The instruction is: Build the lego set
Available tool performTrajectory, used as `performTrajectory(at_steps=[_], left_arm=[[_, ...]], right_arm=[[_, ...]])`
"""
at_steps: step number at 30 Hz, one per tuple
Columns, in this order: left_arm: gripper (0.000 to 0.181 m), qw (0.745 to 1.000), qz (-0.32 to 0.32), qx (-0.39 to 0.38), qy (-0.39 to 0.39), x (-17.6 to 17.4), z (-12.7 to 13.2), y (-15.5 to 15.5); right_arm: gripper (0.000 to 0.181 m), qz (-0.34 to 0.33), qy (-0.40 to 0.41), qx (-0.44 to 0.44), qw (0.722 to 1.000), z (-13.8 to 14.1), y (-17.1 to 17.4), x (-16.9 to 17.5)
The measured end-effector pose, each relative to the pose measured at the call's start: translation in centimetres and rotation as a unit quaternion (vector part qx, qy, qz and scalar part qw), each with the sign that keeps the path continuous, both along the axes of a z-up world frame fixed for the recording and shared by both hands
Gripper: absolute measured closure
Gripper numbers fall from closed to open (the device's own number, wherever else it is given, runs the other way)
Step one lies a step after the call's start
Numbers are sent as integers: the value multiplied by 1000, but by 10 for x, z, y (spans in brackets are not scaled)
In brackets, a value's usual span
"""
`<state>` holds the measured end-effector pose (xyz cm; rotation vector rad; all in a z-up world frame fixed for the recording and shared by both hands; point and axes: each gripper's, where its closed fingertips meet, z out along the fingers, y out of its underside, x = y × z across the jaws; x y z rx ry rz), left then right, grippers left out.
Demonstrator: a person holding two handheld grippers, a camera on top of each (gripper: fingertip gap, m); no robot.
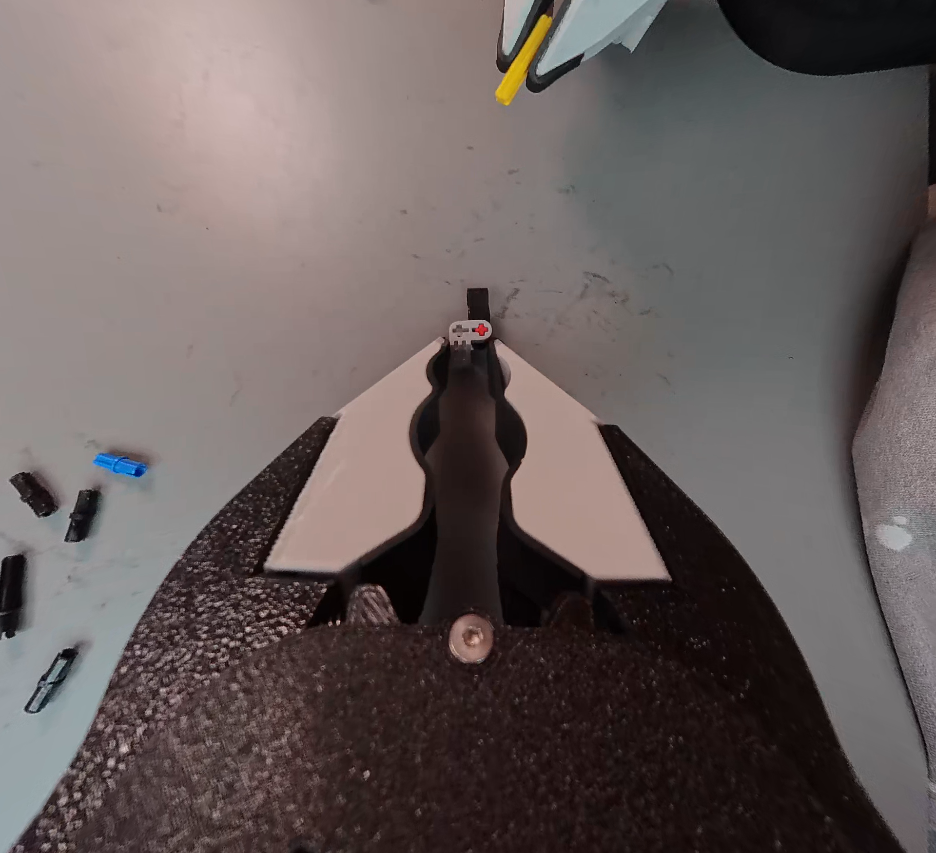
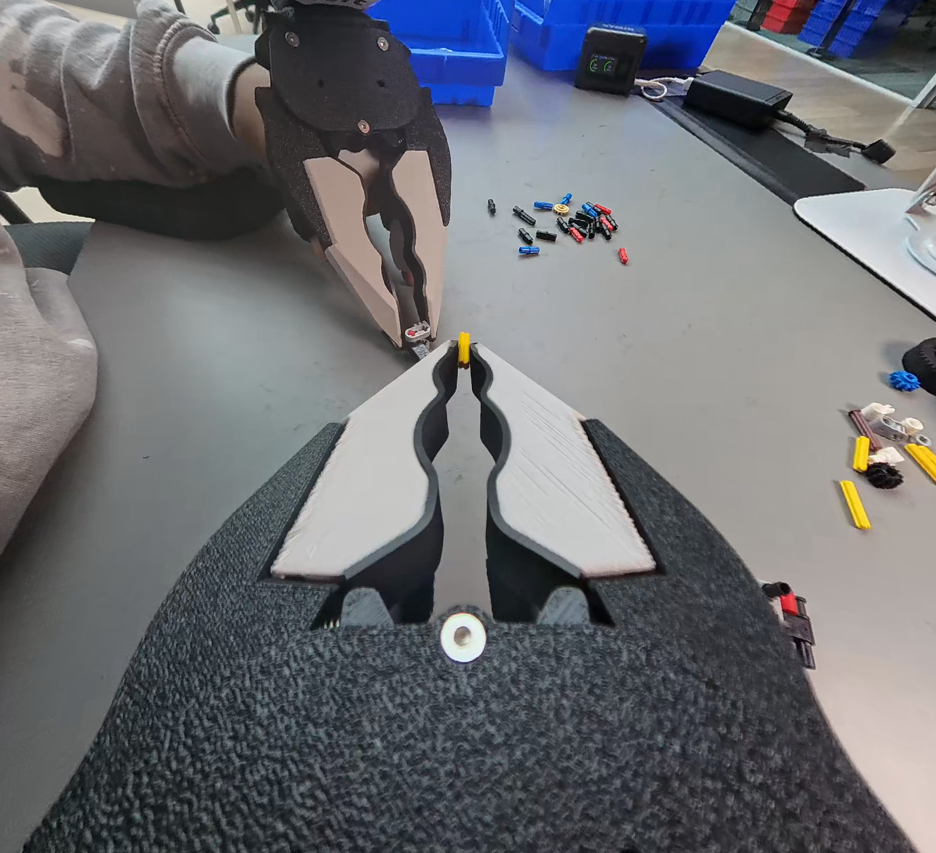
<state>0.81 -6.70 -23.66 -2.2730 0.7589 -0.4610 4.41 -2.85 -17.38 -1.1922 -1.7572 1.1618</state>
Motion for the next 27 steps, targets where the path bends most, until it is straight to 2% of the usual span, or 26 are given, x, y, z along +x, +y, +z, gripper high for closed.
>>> performTrajectory(at_steps=[1, 6, 12, 17, 20, 24, 27], left_arm=[[167, 1000, 3, 8, 1, 0, 2, 1], [168, 999, 10, 47, 12, 1, 11, 8], [167, 999, -13, 43, 26, 12, 2, 7], [167, 997, -6, 73, 10, 17, 13, 10], [167, 998, 2, 65, 0, 15, 13, 10], [168, 992, 31, 48, -113, 13, 33, 13], [168, 967, 60, 56, -240, 7, 65, 20]], right_arm=[[178, 1, -1, 0, 1000, 0, 0, 0], [178, 22, -18, 4, 1000, -5, -12, -1], [178, 30, -68, 46, 996, -24, -22, -8], [178, 32, -87, 73, 993, -33, -28, -9], [178, 21, -86, 73, 993, -31, -23, -9], [178, 1, -47, 10, 999, -9, -10, -6], [178, -4, -7, -52, 999, 12, -3, -3]])
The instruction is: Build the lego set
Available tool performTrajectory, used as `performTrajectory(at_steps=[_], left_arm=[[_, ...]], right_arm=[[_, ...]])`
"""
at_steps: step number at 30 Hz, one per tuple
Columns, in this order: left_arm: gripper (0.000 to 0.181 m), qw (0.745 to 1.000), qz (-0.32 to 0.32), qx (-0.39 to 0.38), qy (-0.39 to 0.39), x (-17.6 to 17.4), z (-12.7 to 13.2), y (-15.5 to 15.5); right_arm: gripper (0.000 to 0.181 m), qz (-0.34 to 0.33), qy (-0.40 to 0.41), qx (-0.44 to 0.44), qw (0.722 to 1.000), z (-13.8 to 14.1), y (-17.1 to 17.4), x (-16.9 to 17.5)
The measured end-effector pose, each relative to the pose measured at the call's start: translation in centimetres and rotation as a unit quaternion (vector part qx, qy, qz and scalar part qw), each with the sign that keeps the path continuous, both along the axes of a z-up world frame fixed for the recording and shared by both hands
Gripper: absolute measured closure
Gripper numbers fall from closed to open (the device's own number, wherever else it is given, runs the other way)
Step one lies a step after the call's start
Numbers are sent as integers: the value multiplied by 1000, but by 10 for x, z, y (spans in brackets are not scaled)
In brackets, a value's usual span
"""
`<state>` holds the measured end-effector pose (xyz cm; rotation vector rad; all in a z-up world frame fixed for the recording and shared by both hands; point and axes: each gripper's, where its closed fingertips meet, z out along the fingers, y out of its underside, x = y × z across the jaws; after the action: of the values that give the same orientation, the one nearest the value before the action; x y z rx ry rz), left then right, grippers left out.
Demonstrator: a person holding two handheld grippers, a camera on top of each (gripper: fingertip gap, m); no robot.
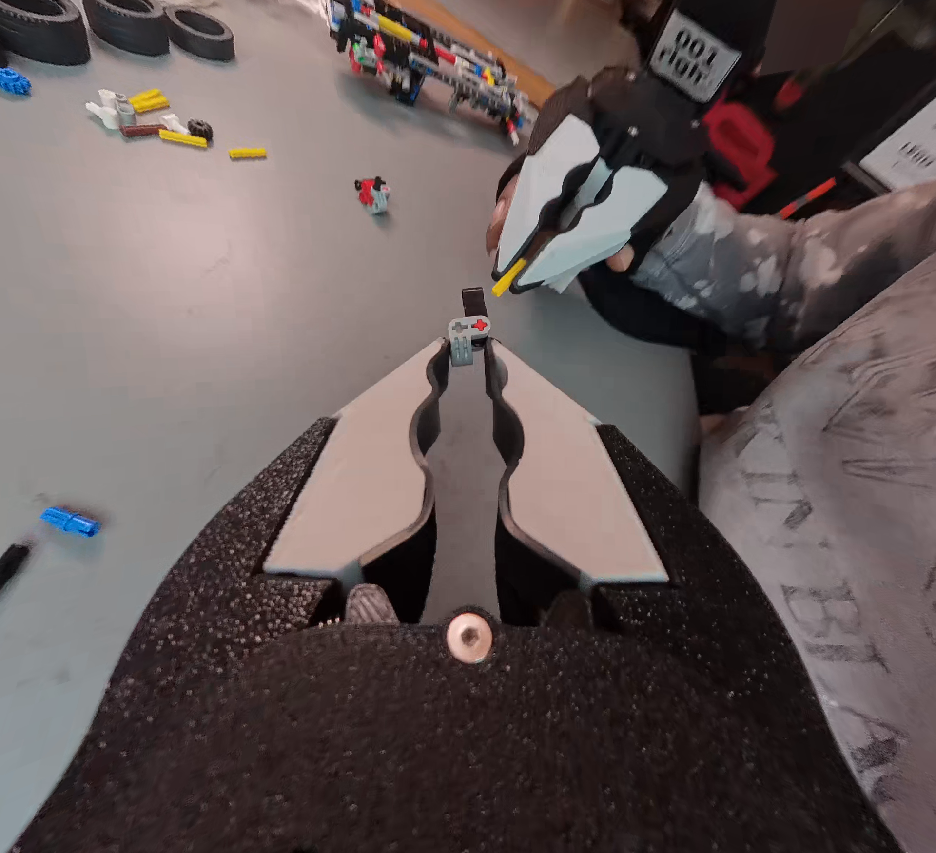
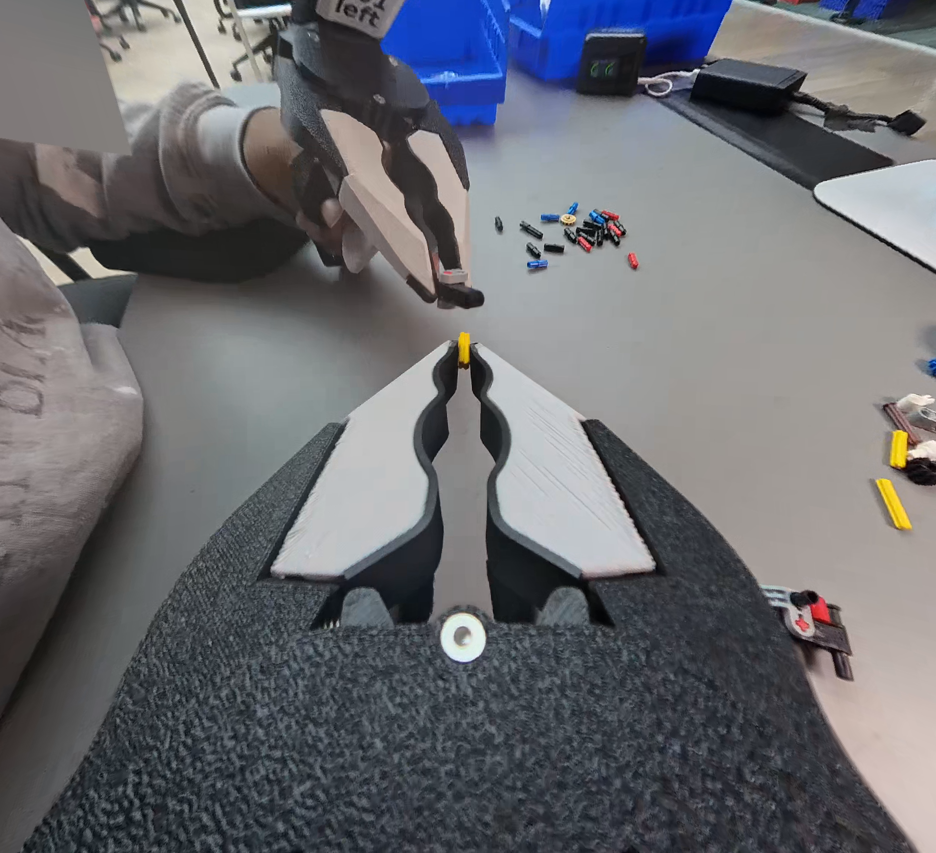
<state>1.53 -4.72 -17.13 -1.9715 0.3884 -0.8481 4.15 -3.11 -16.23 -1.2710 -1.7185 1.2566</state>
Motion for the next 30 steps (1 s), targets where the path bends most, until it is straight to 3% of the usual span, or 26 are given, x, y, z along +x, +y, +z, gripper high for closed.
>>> performTrajectory(at_steps=[4, 9, 15, 20, 24, 30], left_arm=[[172, 993, -16, 17, -112, 4, 27, -1], [172, 997, -37, 23, -70, 18, 20, -5], [170, 997, -57, 12, -58, 27, 15, -9], [165, 991, -62, -22, -116, 32, 19, -10], [181, 982, -65, -69, -162, 31, 16, -12], [181, 997, -60, -22, -38, 22, 6, -13]], right_arm=[[178, 7, 31, -20, 999, 11, -6, -3], [178, 7, 76, -3, 997, 28, -13, -7], [178, 5, 74, 1, 997, 25, -16, -6], [178, 10, 66, 12, 998, 20, -21, -7], [178, 9, 54, 30, 998, 12, -23, -9], [178, -23, 60, 30, 997, 17, -3, -6]])
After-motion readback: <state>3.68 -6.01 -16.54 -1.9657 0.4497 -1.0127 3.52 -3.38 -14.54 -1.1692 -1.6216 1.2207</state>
